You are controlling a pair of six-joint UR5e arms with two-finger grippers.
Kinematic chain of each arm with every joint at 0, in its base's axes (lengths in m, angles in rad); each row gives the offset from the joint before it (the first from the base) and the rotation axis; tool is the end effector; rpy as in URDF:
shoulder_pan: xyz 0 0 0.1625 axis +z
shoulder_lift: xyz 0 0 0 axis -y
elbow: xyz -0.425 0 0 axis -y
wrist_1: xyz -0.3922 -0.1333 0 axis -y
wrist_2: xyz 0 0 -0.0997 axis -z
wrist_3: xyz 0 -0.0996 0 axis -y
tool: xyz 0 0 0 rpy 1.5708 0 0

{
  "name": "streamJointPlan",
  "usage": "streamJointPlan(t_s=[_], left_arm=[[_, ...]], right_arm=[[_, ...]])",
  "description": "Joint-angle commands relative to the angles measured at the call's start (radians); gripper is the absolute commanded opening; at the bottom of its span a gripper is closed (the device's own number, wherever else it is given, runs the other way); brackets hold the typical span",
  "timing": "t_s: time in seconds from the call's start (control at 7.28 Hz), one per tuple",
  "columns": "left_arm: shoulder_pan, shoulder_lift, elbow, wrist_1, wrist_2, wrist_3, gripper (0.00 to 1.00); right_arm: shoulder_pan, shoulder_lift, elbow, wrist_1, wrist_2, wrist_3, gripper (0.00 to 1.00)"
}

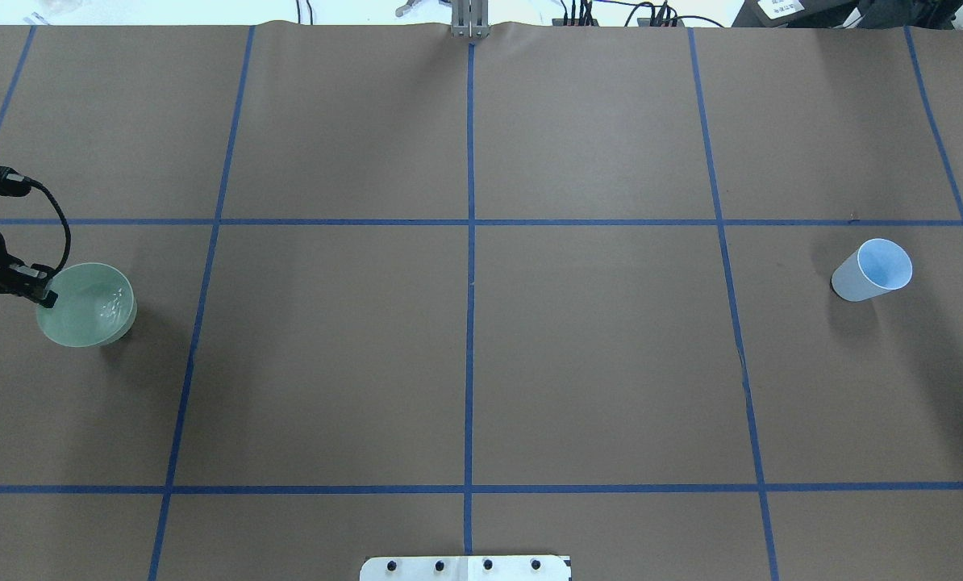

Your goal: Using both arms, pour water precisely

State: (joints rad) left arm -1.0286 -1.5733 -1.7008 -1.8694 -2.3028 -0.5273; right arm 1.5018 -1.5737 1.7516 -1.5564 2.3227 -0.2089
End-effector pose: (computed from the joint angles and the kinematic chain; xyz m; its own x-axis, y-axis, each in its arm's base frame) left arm 0.2067 -0.4725 0.5613 0.6620 0.1468 -0.7350 -0.1570 0.9860 0.0556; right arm 0.0309 -0.4999 0.5704 0.6900 -0.3797 0.6162 0.2154 0.9205 0.3260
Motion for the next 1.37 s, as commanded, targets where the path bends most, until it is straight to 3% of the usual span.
streamJointPlan(t_s=[0.0,0.41,0.55,0.69,0.82,0.96,1.24], left_arm=[[-0.053,-0.002,0.067,0.001,-0.079,0.043,0.00],[-0.053,-0.010,0.111,0.000,-0.076,0.046,0.02],[-0.053,-0.011,0.116,0.000,-0.076,0.046,0.14],[-0.050,-0.013,0.119,0.000,-0.075,0.047,0.40],[-0.050,-0.014,0.116,-0.002,-0.073,0.047,0.84],[-0.059,-0.014,0.109,-0.019,-0.075,0.046,1.00],[-0.152,-0.010,0.023,-0.017,-0.066,0.047,1.00]], right_arm=[[0.000,0.000,0.002,-0.002,0.000,0.000,0.99],[0.000,-0.002,0.002,-0.002,0.000,0.006,0.99],[0.000,-0.002,0.003,-0.002,0.000,0.011,0.99],[0.000,-0.002,0.005,-0.004,0.000,0.012,0.99],[0.000,-0.005,0.005,-0.004,0.000,0.013,0.99],[0.000,-0.006,0.005,-0.004,-0.002,0.013,0.99],[0.000,0.000,-0.006,-0.002,-0.006,0.047,0.99]])
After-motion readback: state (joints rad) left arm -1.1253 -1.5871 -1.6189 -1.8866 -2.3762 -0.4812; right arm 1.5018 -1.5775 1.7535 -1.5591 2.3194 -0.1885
